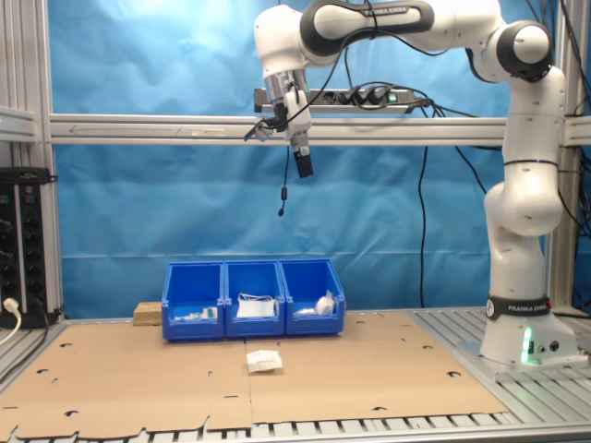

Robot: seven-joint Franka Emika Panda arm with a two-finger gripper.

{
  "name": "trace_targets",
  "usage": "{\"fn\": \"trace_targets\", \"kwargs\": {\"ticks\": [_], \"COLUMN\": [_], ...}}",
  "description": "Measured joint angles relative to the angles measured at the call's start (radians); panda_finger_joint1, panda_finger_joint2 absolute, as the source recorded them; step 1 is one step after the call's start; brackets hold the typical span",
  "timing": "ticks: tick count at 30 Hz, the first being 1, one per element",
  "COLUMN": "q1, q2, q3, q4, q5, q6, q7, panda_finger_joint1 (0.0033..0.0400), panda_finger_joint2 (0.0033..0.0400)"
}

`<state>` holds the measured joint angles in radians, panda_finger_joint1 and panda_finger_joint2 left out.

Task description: Pick and place sorting task of medical equipment.

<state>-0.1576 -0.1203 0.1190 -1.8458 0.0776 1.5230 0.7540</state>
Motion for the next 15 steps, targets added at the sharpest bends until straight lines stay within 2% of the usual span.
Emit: {"fn": "trace_targets", "kwargs": {"ticks": [15], "q1": [0.0], "q2": [0.0], "q3": [0.0], "q4": [0.0], "q5": [0.0], "q6": [0.067], "q7": [0.0], "panda_finger_joint1": [0.04], "panda_finger_joint2": [0.04]}}
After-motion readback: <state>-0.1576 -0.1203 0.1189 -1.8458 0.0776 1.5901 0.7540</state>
